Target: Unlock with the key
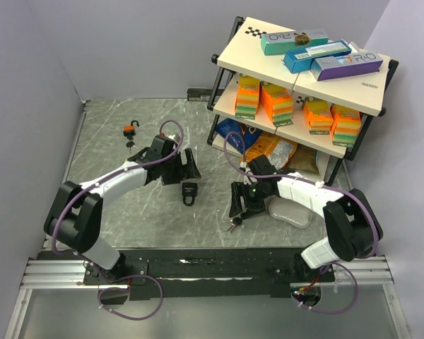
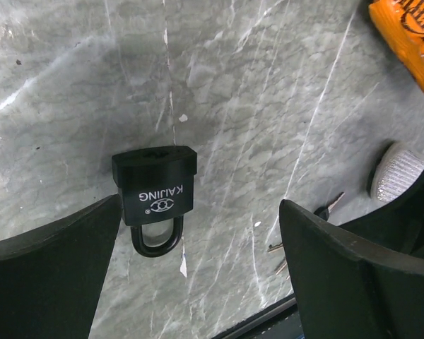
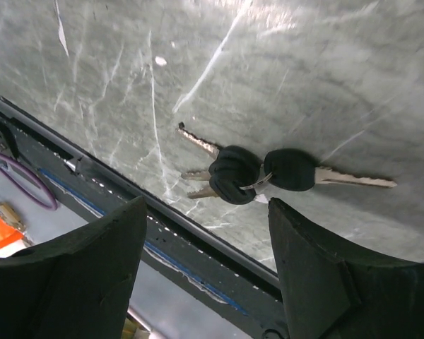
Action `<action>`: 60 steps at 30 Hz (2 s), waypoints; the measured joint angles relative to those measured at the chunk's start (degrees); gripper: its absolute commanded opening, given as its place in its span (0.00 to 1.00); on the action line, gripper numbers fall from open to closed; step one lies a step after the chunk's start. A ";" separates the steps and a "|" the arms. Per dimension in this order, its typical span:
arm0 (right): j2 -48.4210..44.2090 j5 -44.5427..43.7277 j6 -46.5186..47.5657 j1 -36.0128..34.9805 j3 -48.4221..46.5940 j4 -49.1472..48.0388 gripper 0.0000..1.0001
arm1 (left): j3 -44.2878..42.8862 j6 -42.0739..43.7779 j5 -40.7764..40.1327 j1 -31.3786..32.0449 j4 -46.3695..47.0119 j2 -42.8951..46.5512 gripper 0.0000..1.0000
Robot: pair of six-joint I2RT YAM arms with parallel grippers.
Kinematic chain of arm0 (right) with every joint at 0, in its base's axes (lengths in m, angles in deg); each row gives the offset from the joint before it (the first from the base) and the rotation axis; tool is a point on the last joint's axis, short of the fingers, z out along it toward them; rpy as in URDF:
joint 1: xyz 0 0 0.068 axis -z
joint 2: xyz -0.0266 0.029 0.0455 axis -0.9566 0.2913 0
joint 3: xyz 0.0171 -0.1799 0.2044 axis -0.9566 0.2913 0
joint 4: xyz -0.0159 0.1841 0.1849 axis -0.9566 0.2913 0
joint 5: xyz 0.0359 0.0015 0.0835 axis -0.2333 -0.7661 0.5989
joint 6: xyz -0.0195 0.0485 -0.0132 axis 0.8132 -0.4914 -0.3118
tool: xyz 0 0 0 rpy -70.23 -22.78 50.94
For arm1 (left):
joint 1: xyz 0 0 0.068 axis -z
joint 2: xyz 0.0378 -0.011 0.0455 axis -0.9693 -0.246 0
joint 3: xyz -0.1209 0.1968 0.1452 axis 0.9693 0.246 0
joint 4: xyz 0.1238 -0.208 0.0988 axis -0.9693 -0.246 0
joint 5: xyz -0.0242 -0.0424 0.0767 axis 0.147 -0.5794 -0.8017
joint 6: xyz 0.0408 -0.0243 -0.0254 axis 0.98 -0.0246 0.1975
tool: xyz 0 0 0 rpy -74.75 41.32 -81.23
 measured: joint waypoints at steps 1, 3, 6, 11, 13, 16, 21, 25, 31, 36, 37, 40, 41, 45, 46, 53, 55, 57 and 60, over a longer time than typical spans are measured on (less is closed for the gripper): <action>-0.15 -0.04 -0.37 -0.33 0.42 -0.24 0.75 | 0.00 0.00 0.00 0.07 0.02 -0.24 0.97; -0.20 -0.09 -1.11 -1.05 1.14 -0.61 0.76 | 0.00 0.00 0.02 0.09 0.09 -0.59 0.97; -0.20 -0.11 -2.10 -2.36 2.45 -1.09 0.75 | -0.04 0.07 0.00 0.15 0.50 -1.36 0.97; -0.15 -0.09 -3.82 -3.93 3.61 -2.40 0.74 | -0.76 0.26 0.04 0.42 0.39 -2.75 0.97; 0.20 -0.04 -4.39 -4.20 3.63 -3.61 0.74 | -1.38 0.39 0.04 0.46 0.39 -3.08 0.97; 1.75 -0.13 -4.76 -4.33 3.56 -4.96 0.73 | -2.10 0.70 0.02 0.50 0.31 -3.08 0.97; 5.01 -0.39 -5.53 -4.83 1.79 -5.31 0.61 | -2.69 1.57 -0.04 0.50 -0.24 -3.08 0.97; 6.23 -3.21 -5.29 -5.16 0.63 -5.03 0.42 | -2.73 1.77 -0.31 0.52 -0.63 -3.04 0.98; 6.84 -6.54 -4.44 -5.27 -0.59 -3.10 0.19 | -2.73 1.70 -0.44 0.50 -0.90 -2.25 0.97; 6.88 -6.60 -3.15 -5.27 -4.15 -1.57 0.00 | -2.73 1.68 -0.35 0.52 -0.83 -0.42 0.97; 6.93 -7.02 -2.71 -5.27 -4.61 -1.31 0.00 | -2.75 1.68 -0.35 0.52 -0.83 0.04 0.97; 7.23 -8.31 -1.55 -5.25 -5.88 -0.20 0.00 | -2.91 1.55 -0.39 0.55 -0.85 1.75 0.97; 7.30 -8.55 -1.16 -5.25 -6.25 0.02 0.00 | -2.93 1.53 -0.39 0.57 -0.81 2.21 0.97; 7.37 -8.70 0.50 -4.72 -8.98 1.79 0.00 | -2.95 1.07 -0.37 0.57 -0.76 4.83 0.97; 7.37 -8.57 0.85 -4.37 -9.88 2.16 0.00 | -2.93 0.66 -0.37 0.57 -0.72 5.77 0.96; 7.13 -3.63 1.31 0.48 -15.52 2.36 0.00 | -1.55 -3.21 1.16 0.57 3.10 14.23 0.97; 6.49 -1.64 0.57 1.64 -16.48 2.12 0.00 | -1.20 -5.70 2.27 0.57 5.35 16.48 0.97; 4.79 -0.02 -0.70 2.56 -17.42 1.53 0.00 | -1.18 -8.48 3.56 0.61 7.91 18.05 0.98; 0.63 2.43 -3.48 2.78 -18.80 -1.09 0.00 | -1.16 -13.29 5.97 0.61 12.81 19.85 0.99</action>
